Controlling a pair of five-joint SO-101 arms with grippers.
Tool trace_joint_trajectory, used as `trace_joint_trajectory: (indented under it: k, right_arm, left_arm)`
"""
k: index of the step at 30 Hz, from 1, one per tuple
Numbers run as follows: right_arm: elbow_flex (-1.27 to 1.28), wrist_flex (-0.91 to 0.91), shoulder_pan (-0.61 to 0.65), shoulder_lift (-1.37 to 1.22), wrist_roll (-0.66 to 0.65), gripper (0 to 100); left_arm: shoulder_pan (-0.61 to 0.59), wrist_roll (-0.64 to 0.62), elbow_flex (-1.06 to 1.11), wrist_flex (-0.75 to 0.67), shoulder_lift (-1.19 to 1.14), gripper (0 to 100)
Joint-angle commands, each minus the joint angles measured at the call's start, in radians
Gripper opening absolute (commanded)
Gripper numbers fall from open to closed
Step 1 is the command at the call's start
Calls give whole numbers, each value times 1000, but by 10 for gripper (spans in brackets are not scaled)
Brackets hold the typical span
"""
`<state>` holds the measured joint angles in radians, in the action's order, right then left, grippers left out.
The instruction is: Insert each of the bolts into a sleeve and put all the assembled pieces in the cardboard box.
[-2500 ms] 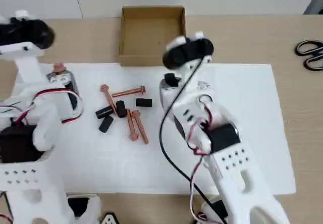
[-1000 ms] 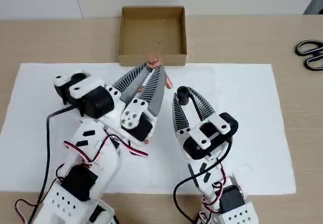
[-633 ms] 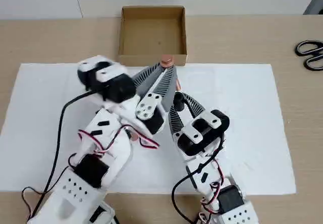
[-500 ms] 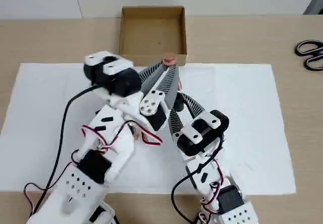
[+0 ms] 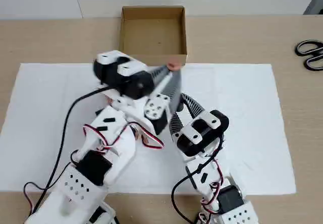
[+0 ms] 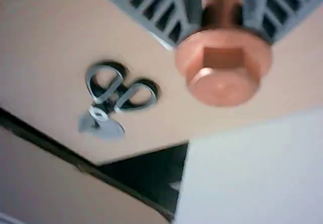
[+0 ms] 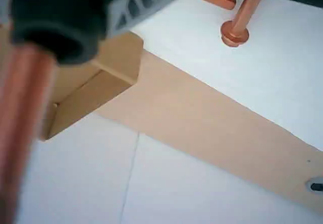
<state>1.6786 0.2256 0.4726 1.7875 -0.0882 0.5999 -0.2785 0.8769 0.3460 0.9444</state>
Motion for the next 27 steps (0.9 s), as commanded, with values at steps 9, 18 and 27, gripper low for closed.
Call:
trace_joint_trajectory:
  k: [9,18,27]
  right_arm:
    - [6,4,-2,15,-5,5]
    - [6,4,-2,15,-5,5]
    - [6,4,-2,15,-5,5]
  left_arm:
    - [15,32,-128,92,0,6]
    - [-14,83,-160,58,-2,6]
    - [-14,83,-77,51,0,6]
